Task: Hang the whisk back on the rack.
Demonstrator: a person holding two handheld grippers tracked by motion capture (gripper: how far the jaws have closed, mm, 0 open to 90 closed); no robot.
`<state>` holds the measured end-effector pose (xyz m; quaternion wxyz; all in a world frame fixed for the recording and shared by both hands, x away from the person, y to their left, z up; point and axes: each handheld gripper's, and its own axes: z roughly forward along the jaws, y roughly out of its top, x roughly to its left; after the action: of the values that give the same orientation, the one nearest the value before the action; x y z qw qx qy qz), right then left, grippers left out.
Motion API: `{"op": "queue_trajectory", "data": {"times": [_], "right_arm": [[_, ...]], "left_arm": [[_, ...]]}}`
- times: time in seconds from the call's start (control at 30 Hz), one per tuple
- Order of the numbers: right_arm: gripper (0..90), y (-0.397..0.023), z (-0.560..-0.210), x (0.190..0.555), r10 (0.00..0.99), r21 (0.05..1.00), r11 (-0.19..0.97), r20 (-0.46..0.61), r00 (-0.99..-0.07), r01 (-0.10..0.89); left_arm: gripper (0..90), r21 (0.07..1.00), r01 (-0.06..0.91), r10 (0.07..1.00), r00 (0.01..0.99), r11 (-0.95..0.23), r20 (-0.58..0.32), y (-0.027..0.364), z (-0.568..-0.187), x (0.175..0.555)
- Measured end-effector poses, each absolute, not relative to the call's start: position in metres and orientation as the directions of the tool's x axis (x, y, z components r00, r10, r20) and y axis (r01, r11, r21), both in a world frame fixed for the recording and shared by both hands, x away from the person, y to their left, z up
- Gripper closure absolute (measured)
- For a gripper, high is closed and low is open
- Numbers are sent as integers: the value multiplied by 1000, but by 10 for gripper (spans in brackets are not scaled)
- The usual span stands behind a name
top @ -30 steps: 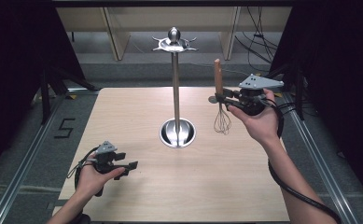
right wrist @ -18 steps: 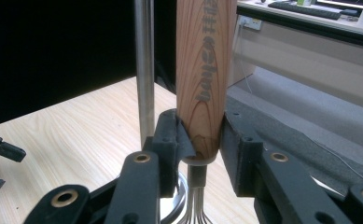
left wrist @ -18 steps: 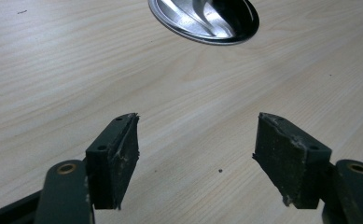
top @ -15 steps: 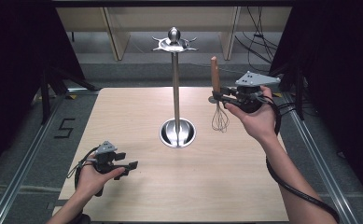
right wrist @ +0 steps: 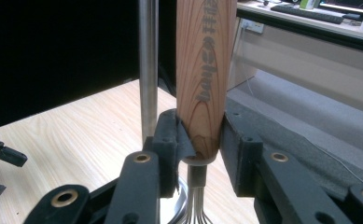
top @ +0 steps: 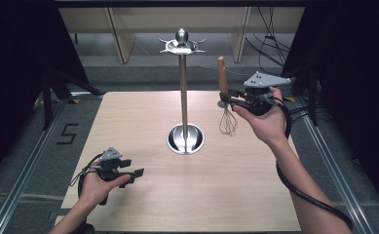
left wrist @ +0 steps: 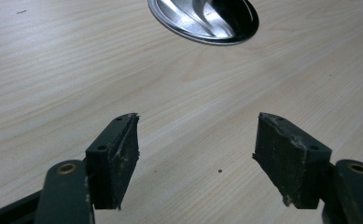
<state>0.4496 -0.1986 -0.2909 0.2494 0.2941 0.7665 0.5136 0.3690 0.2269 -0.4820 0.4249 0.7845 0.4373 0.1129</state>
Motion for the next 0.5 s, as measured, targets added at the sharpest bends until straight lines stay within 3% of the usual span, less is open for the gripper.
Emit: {"op": "queue_trajectory", "data": {"times": [0.5], "right_arm": [[696, -194, -286, 452, 701, 934, 294, -65, -710, 205]], "left_arm": [[296, 763, 592, 780, 595, -259, -196, 227, -482, 369]]}}
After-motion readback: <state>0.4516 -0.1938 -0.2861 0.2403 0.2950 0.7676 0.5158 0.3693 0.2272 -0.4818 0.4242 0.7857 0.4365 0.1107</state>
